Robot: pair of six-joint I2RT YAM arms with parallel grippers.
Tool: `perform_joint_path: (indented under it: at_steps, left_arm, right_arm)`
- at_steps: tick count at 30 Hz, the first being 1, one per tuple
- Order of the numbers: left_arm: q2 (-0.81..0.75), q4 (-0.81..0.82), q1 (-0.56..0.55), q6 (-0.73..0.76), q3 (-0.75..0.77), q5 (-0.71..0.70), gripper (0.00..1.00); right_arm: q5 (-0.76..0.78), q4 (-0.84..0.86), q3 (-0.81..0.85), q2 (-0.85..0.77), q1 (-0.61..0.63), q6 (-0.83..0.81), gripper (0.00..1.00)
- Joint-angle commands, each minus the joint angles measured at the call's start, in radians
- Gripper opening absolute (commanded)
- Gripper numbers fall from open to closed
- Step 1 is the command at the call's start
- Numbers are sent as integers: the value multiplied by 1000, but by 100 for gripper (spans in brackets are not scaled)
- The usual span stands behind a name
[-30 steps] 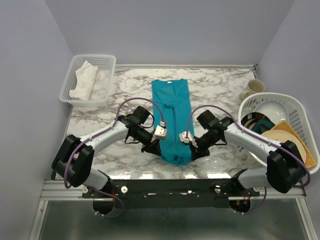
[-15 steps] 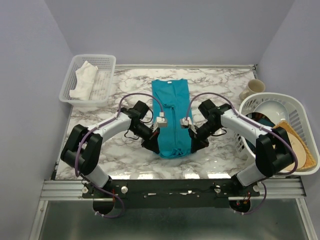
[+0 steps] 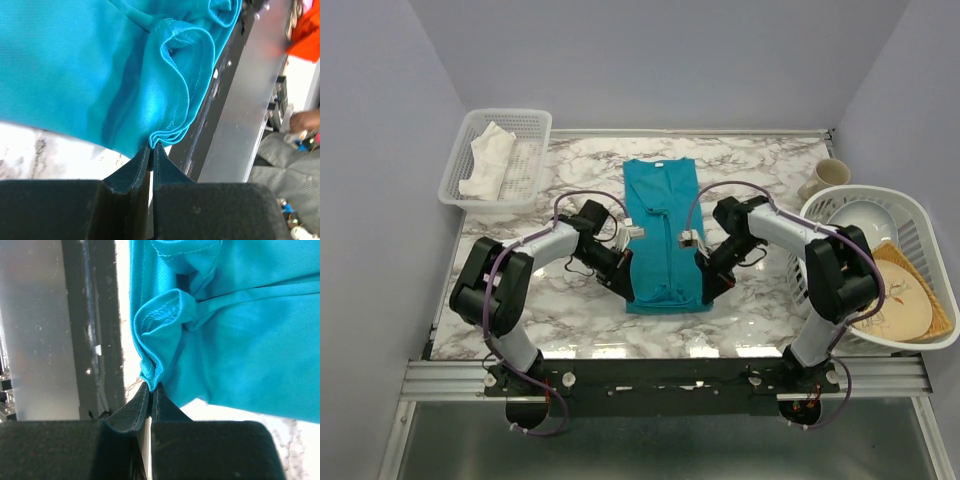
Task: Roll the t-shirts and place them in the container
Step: Roll the T-shirt to the center of the board.
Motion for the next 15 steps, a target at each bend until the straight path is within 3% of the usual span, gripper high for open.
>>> perform_joint_path:
  at_steps: [1, 15]
  left_arm:
    - [55, 23, 16, -101, 15, -50, 13]
    - [133, 79, 33, -92, 123, -176, 27]
  right_arm:
    - [-19, -23, 55, 72, -10, 25, 9]
    - [-22, -12, 143, 181, -36, 49, 9]
